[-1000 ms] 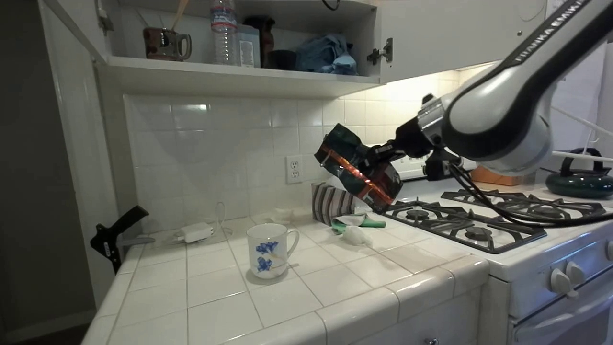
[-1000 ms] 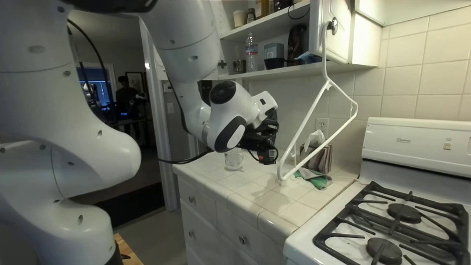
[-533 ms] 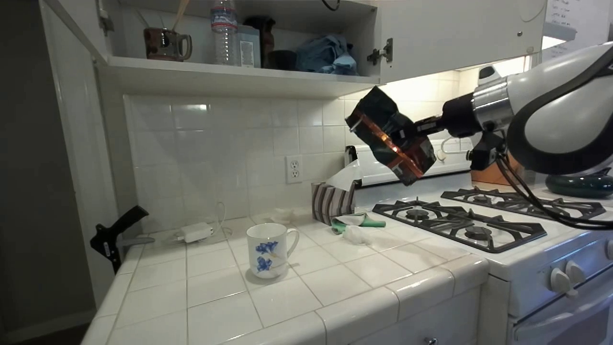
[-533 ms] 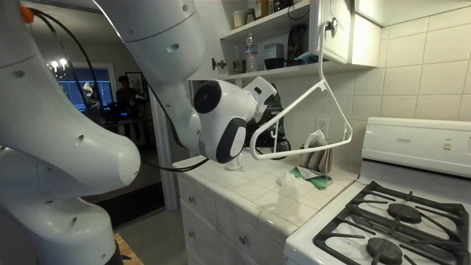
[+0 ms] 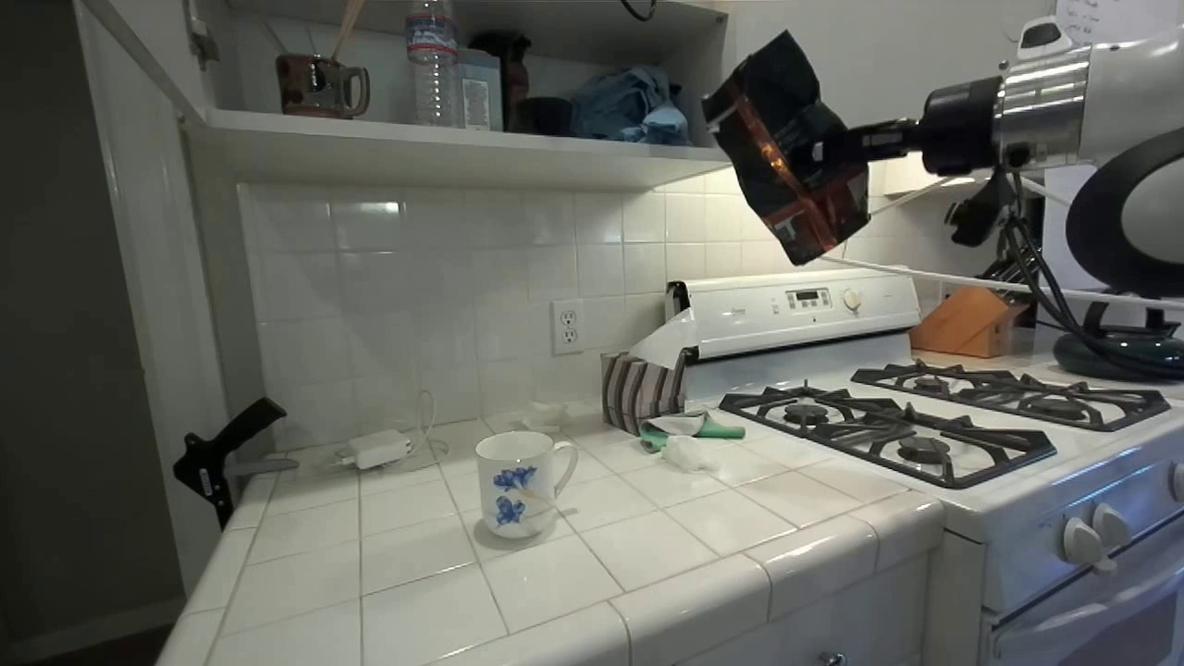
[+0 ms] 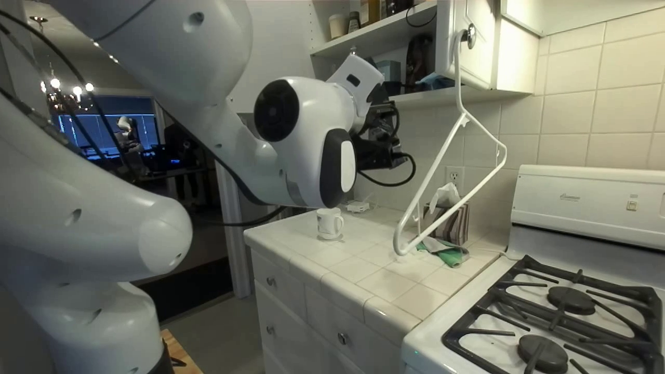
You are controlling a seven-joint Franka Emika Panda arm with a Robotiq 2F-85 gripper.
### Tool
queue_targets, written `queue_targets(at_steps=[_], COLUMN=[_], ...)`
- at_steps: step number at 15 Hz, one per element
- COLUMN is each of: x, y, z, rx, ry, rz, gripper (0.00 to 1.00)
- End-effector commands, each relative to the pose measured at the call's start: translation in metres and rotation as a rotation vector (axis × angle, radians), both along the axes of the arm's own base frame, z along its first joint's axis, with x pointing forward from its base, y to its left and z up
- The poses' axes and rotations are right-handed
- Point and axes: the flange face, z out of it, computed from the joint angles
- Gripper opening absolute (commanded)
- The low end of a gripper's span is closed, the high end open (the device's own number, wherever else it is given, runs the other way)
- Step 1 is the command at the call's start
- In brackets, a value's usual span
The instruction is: Put the packet inside the cupboard
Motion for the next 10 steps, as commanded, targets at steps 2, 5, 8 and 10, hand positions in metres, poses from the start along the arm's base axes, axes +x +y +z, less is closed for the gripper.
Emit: queue_targets(at_steps=[2,5,8,10], x=[-0.013,-0.019,-0.004,0.02], y=[0.018,0.034,0.048,0.056], z=[0.073,0.146,0.223,0.262], rx=[0.056,0.098,0.152,0.16], ry=[-0.11,-0.155,-0.114,-0.059], rz=[0.07,0.098,0.084,0.055], gripper=[0.0,0.0,0.0,0.0])
